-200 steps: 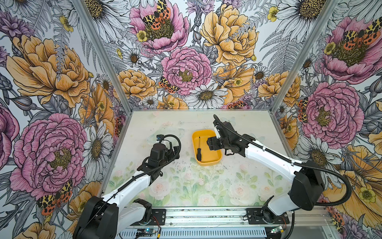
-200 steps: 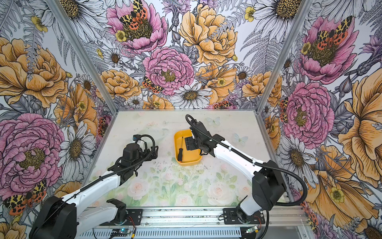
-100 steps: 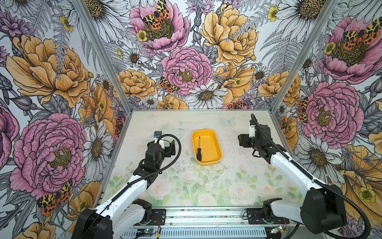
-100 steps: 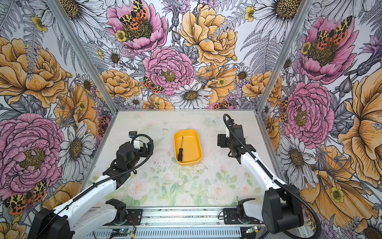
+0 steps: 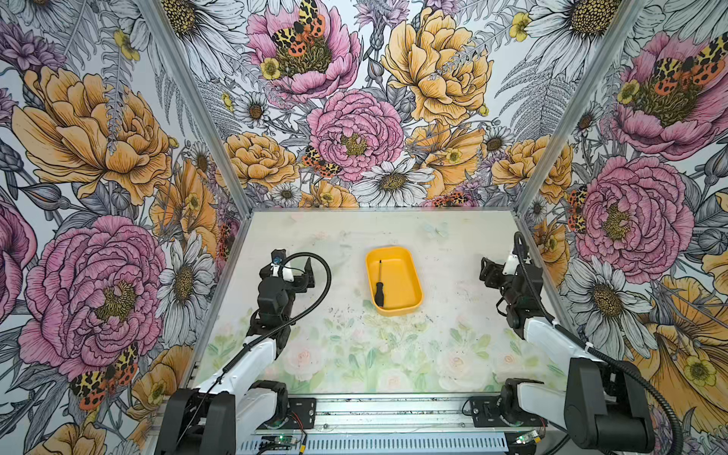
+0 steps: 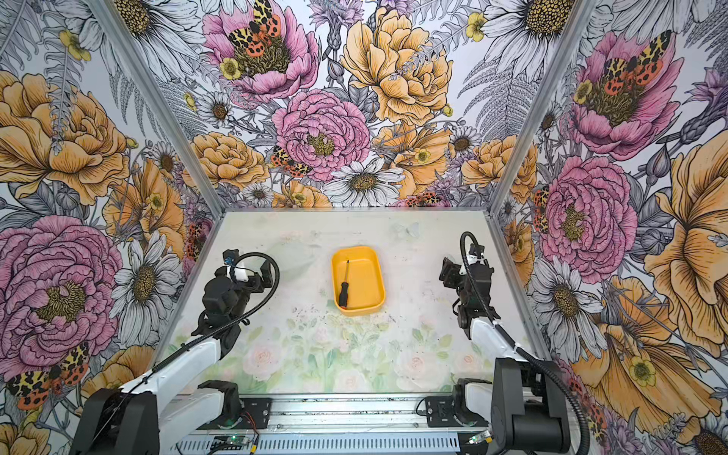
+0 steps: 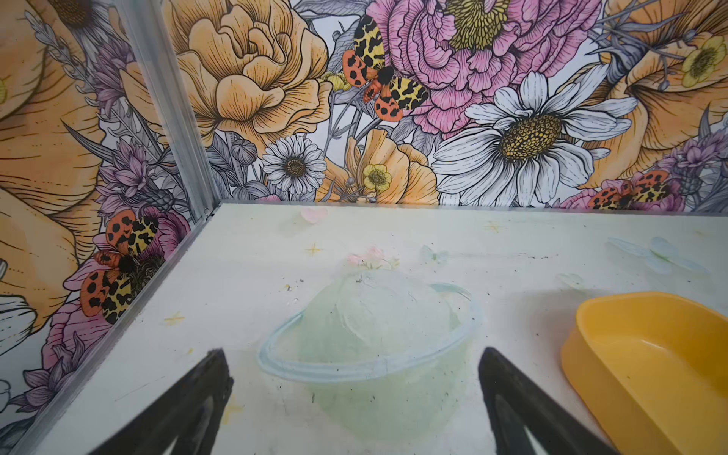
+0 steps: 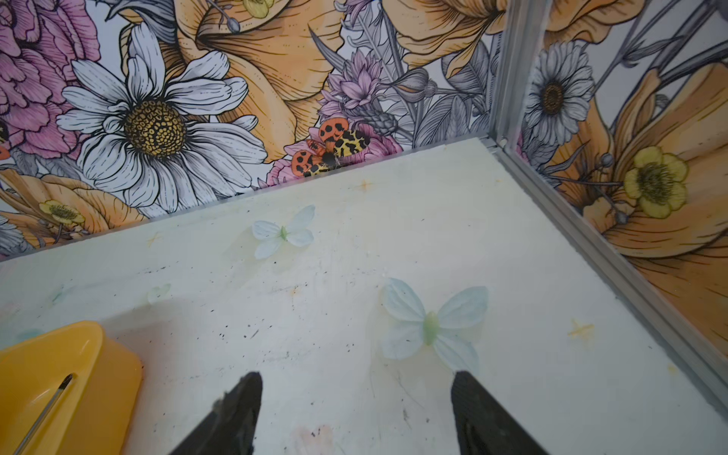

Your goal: Put the screwdriver in the bin

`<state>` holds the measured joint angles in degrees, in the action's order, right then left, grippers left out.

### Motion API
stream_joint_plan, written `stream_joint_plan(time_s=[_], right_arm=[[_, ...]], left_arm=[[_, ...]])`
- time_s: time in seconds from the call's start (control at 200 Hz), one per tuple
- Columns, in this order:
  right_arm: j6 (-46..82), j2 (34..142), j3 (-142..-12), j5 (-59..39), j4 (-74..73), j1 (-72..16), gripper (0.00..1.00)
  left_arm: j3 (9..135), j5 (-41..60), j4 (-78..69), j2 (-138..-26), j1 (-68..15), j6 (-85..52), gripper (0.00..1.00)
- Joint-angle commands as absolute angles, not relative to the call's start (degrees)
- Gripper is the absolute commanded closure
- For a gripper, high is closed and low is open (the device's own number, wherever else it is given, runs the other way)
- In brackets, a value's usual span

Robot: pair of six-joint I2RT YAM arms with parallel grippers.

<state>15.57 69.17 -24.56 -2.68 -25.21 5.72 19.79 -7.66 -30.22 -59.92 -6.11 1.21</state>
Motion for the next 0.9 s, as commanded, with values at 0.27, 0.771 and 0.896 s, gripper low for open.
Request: stream_joint_plan(time_s=[0.27, 0.771, 0.896], right_arm=[[10.4, 70.9, -16.3, 3.4, -46.9, 6.5, 0.23], [8.9, 83.6, -17.2, 8.3, -55.0, 3.6, 0.22], [6.2, 87.8, -19.7, 9.4, -54.6, 1.3, 0.22]], left_arm=[[13.8, -4.5, -46.0, -65.8, -0.9, 2.1, 0.01], [15.5, -0.4, -64.5, -87.3, 2.0, -0.2, 0.01], [17.1, -0.1, -61.2, -88.3, 2.1, 0.0, 0.01]])
